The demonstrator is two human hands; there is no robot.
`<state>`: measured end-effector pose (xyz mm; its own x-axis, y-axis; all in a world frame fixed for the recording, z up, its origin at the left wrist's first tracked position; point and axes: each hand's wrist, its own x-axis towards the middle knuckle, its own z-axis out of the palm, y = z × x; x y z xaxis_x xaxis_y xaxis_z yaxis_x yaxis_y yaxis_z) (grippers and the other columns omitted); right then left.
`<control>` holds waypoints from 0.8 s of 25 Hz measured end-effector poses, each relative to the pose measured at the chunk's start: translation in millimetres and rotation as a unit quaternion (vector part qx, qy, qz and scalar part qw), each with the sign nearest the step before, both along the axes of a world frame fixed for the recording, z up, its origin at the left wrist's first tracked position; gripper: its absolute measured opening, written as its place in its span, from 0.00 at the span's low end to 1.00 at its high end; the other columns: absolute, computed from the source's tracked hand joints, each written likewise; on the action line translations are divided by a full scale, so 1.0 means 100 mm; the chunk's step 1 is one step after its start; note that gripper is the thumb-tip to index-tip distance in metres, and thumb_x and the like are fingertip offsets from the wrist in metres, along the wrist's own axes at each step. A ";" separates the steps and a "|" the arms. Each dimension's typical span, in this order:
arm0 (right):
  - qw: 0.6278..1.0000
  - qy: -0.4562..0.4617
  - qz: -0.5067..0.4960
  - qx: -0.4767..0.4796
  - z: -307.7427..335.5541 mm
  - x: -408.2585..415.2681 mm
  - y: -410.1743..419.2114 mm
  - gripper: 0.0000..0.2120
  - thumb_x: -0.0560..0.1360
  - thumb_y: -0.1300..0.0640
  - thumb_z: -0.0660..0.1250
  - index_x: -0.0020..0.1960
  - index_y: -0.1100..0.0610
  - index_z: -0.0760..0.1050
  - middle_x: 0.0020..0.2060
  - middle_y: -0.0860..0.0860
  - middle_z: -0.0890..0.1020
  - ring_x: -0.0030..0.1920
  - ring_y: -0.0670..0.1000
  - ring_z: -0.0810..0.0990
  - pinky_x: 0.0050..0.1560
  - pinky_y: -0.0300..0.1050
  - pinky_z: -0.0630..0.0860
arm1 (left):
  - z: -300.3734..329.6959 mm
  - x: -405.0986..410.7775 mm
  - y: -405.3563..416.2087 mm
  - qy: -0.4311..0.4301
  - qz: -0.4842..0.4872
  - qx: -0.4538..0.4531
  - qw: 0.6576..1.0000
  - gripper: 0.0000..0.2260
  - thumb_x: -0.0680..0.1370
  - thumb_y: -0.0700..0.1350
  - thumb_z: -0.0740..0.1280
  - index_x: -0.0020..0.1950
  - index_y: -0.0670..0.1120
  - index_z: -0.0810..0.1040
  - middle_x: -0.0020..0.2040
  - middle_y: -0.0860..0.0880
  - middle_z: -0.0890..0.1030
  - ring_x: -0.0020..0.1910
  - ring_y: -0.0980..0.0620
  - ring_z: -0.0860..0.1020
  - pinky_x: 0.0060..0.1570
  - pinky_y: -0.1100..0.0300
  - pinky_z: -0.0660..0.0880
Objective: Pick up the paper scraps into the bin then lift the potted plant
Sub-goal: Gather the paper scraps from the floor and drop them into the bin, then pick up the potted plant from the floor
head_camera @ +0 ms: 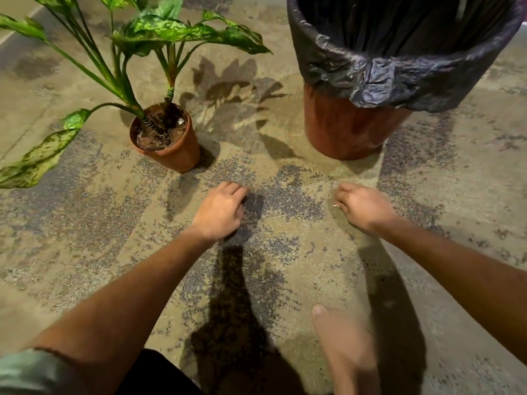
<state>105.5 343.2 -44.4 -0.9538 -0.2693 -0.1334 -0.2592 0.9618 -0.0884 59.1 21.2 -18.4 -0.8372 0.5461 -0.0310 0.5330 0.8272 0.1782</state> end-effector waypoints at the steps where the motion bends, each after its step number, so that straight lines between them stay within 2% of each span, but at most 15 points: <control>1: 1.000 0.006 0.016 -0.013 0.12 0.02 -0.06 0.12 0.81 0.54 0.59 0.62 0.54 0.76 0.55 0.48 0.77 0.52 0.48 0.77 0.50 0.37 0.71 | 0.00 -0.01 -0.04 0.000 0.008 -0.002 1.000 0.21 0.76 0.39 0.63 0.69 0.44 0.71 0.62 0.45 0.77 0.61 0.48 0.72 0.63 0.53 0.70; 2: 0.999 0.003 0.018 -0.039 0.29 0.03 -0.15 0.11 0.81 0.54 0.59 0.59 0.54 0.76 0.53 0.47 0.77 0.51 0.48 0.77 0.49 0.36 0.71 | 0.00 -0.01 -0.08 -0.001 0.016 -0.006 1.000 0.21 0.76 0.39 0.63 0.69 0.44 0.70 0.62 0.45 0.77 0.61 0.47 0.72 0.63 0.52 0.70; 4: 0.990 0.040 0.033 -0.130 0.77 -0.02 -0.40 0.07 0.80 0.56 0.62 0.53 0.55 0.78 0.49 0.47 0.78 0.46 0.49 0.79 0.49 0.42 0.76 | 0.01 -0.04 -0.16 -0.003 0.042 -0.023 0.999 0.22 0.75 0.40 0.63 0.69 0.44 0.70 0.62 0.45 0.77 0.61 0.46 0.72 0.62 0.50 0.71; 5: 0.975 0.098 0.058 -0.193 1.01 -0.01 -0.56 0.05 0.79 0.58 0.65 0.51 0.56 0.79 0.47 0.48 0.80 0.43 0.49 0.79 0.46 0.45 0.78 | 0.01 -0.05 -0.20 -0.004 0.058 -0.031 0.998 0.22 0.75 0.41 0.63 0.70 0.44 0.69 0.62 0.44 0.76 0.61 0.45 0.72 0.62 0.49 0.71; 7: 0.928 0.228 0.097 -0.278 1.58 -0.01 -0.81 0.04 0.77 0.60 0.67 0.48 0.59 0.80 0.43 0.51 0.81 0.40 0.50 0.79 0.41 0.43 0.77 | 0.02 -0.07 -0.25 -0.012 0.087 -0.040 0.995 0.23 0.75 0.41 0.64 0.70 0.45 0.68 0.63 0.44 0.76 0.62 0.44 0.71 0.63 0.47 0.71; 10: 0.863 0.408 0.050 -0.293 2.38 -0.45 -0.61 0.06 0.79 0.53 0.64 0.48 0.54 0.78 0.43 0.52 0.81 0.43 0.50 0.78 0.43 0.43 0.74 | 0.07 -0.08 -0.27 -0.014 0.093 -0.042 0.995 0.23 0.75 0.42 0.64 0.70 0.45 0.69 0.63 0.44 0.76 0.62 0.44 0.71 0.63 0.47 0.71; 11: 0.874 0.399 -0.005 -0.278 2.45 -0.61 -0.49 0.10 0.80 0.45 0.61 0.48 0.49 0.76 0.44 0.52 0.81 0.45 0.50 0.78 0.45 0.45 0.74 | 0.09 -0.08 -0.29 -0.009 0.092 -0.039 0.995 0.22 0.75 0.41 0.64 0.70 0.46 0.69 0.63 0.44 0.76 0.62 0.44 0.71 0.63 0.47 0.71; 13: 0.890 0.300 -0.197 -0.279 2.18 -0.67 -0.44 0.30 0.73 0.24 0.43 0.55 0.42 0.72 0.52 0.52 0.80 0.52 0.51 0.78 0.52 0.49 0.74 | 0.14 -0.07 -0.33 -0.008 0.138 0.022 0.990 0.20 0.75 0.41 0.65 0.67 0.46 0.72 0.63 0.45 0.77 0.63 0.45 0.73 0.63 0.49 0.71; 14: 0.898 0.191 -0.223 -0.328 1.95 -0.42 -0.37 0.38 0.69 0.22 0.35 0.63 0.42 0.67 0.57 0.54 0.80 0.54 0.52 0.78 0.55 0.52 0.75 | 0.17 -0.08 -0.34 -0.019 0.194 0.087 0.977 0.19 0.75 0.41 0.65 0.66 0.45 0.73 0.62 0.46 0.78 0.62 0.47 0.74 0.63 0.51 0.72; 15: 0.904 0.096 -0.220 -0.355 1.55 0.00 -0.49 0.35 0.73 0.27 0.34 0.65 0.46 0.63 0.54 0.56 0.82 0.50 0.52 0.81 0.49 0.52 0.78 | 0.22 -0.10 -0.36 -0.029 0.263 0.168 0.950 0.17 0.75 0.40 0.66 0.64 0.45 0.75 0.60 0.47 0.80 0.59 0.49 0.76 0.61 0.55 0.74; 16: 0.945 0.051 -0.184 -0.267 0.97 0.59 -0.64 0.24 0.80 0.37 0.37 0.61 0.49 0.63 0.45 0.55 0.85 0.39 0.51 0.82 0.36 0.47 0.79 | 0.28 -0.12 -0.39 -0.038 0.333 0.244 0.910 0.16 0.75 0.40 0.66 0.62 0.45 0.77 0.56 0.48 0.81 0.55 0.52 0.78 0.58 0.60 0.74; 17: 0.967 0.039 -0.155 -0.197 0.41 1.15 -0.88 0.15 0.83 0.47 0.42 0.55 0.51 0.65 0.34 0.53 0.84 0.28 0.49 0.80 0.26 0.41 0.75 | 0.33 -0.15 -0.41 -0.041 0.395 0.304 0.866 0.15 0.75 0.40 0.66 0.61 0.45 0.78 0.54 0.49 0.82 0.52 0.53 0.79 0.54 0.63 0.74; 18: 0.971 0.045 -0.129 -0.197 -0.11 1.80 -1.17 0.12 0.84 0.52 0.45 0.52 0.53 0.66 0.27 0.51 0.82 0.23 0.47 0.77 0.22 0.37 0.72 | 0.39 -0.17 -0.45 -0.038 0.450 0.347 0.822 0.13 0.75 0.40 0.66 0.59 0.45 0.79 0.51 0.49 0.82 0.50 0.53 0.79 0.53 0.64 0.73; 19: 0.972 0.048 -0.094 -0.208 -0.24 1.98 -1.29 0.11 0.84 0.53 0.47 0.53 0.54 0.67 0.24 0.50 0.80 0.21 0.47 0.76 0.21 0.36 0.71 | 0.42 -0.20 -0.48 -0.037 0.493 0.381 0.781 0.12 0.75 0.41 0.67 0.58 0.45 0.79 0.50 0.49 0.82 0.50 0.53 0.79 0.53 0.63 0.74; 20: 0.971 0.048 -0.051 -0.229 0.05 1.49 -1.30 0.12 0.84 0.52 0.49 0.58 0.56 0.68 0.24 0.50 0.80 0.21 0.47 0.77 0.20 0.36 0.73 | 0.45 -0.24 -0.51 -0.040 0.528 0.410 0.743 0.11 0.76 0.43 0.67 0.57 0.45 0.80 0.50 0.49 0.83 0.49 0.52 0.80 0.53 0.61 0.75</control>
